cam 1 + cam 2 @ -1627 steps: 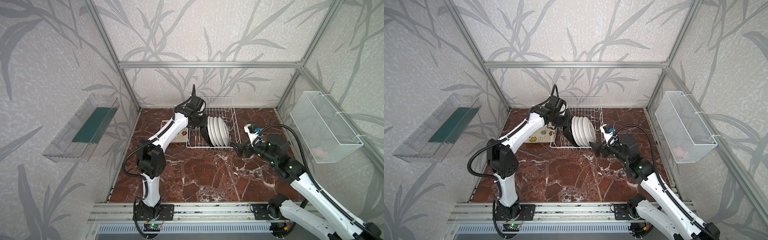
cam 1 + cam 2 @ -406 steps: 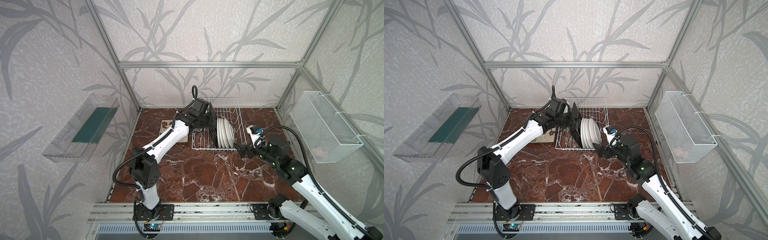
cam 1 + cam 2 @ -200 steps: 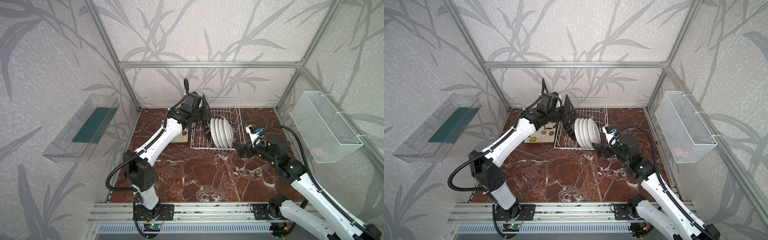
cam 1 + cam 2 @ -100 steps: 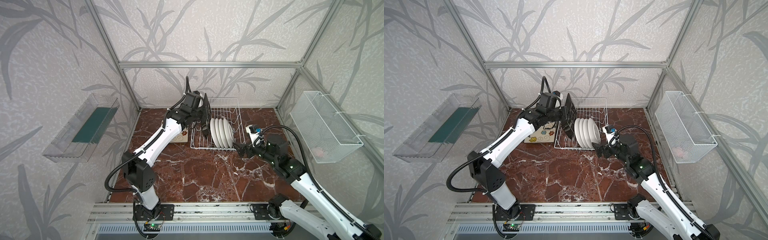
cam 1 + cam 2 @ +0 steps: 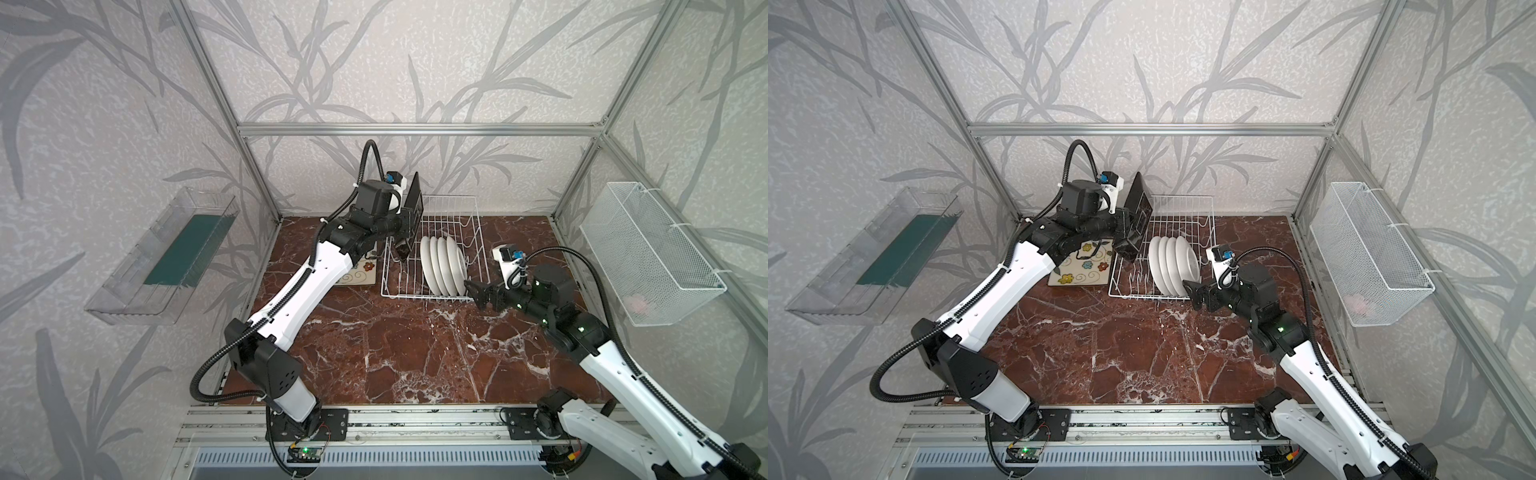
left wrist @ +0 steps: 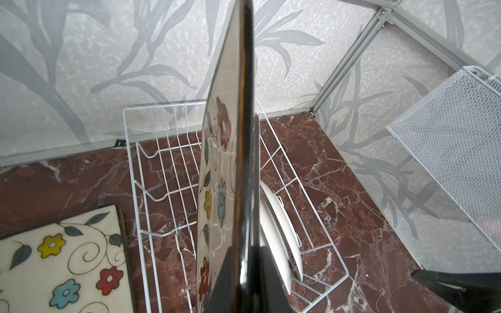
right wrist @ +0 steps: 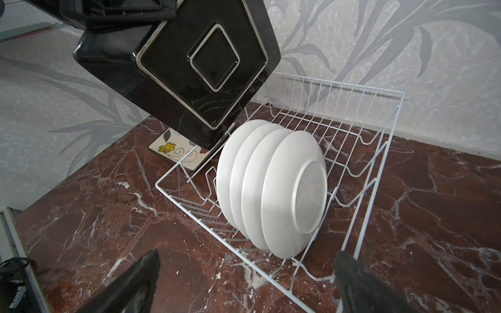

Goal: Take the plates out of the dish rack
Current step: 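Lift the flowered square plate up out of the rack with the left gripper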

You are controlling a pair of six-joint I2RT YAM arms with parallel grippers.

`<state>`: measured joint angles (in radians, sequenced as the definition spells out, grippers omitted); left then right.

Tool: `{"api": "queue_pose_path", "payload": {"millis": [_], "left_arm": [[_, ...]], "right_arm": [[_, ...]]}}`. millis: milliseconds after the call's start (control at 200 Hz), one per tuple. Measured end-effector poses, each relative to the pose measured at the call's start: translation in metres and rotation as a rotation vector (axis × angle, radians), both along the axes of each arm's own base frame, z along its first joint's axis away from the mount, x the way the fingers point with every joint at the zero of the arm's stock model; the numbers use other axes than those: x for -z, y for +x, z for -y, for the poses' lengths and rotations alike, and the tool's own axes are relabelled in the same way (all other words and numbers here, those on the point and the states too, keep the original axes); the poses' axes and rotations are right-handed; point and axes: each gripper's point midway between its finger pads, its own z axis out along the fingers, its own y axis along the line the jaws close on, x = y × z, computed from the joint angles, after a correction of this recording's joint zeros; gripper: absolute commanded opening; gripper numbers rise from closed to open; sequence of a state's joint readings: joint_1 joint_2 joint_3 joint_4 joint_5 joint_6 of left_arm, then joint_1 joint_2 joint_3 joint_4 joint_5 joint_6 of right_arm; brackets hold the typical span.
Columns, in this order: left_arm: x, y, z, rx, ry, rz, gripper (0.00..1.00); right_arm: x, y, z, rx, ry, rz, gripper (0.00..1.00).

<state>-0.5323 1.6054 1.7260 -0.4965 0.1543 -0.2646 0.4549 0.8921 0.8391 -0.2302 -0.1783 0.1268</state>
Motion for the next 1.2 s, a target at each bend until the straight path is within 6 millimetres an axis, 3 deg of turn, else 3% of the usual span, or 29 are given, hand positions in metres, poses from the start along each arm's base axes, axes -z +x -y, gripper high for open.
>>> {"api": "queue_pose_path", "payload": {"millis": [170, 405, 670, 895, 1050, 1205], "left_arm": [[0.001, -0.011, -0.002, 0.068, 0.098, 0.084, 0.00], [0.010, -0.015, -0.001, 0.131, 0.275, 0.200, 0.00], [0.049, -0.028, -0.002, 0.254, 0.484, 0.338, 0.00], [0.082, -0.045, 0.002, 0.403, 0.634, 0.484, 0.00], [0.085, -0.054, 0.012, 0.492, 0.705, 0.624, 0.00], [0.082, -0.062, 0.021, 0.535, 0.757, 0.758, 0.00]], "right_arm": [[-0.010, 0.014, 0.004, 0.065, 0.092, -0.060, 0.99], [-0.009, 0.038, 0.009, 0.159, 0.253, -0.173, 0.99], [0.001, 0.072, 0.031, 0.303, 0.447, -0.306, 0.99], [-0.009, 0.090, 0.016, 0.265, 0.568, -0.411, 0.96], [-0.020, 0.102, 0.002, 0.198, 0.635, -0.462, 0.96], [-0.016, 0.111, -0.011, 0.148, 0.662, -0.535, 0.94]]}}
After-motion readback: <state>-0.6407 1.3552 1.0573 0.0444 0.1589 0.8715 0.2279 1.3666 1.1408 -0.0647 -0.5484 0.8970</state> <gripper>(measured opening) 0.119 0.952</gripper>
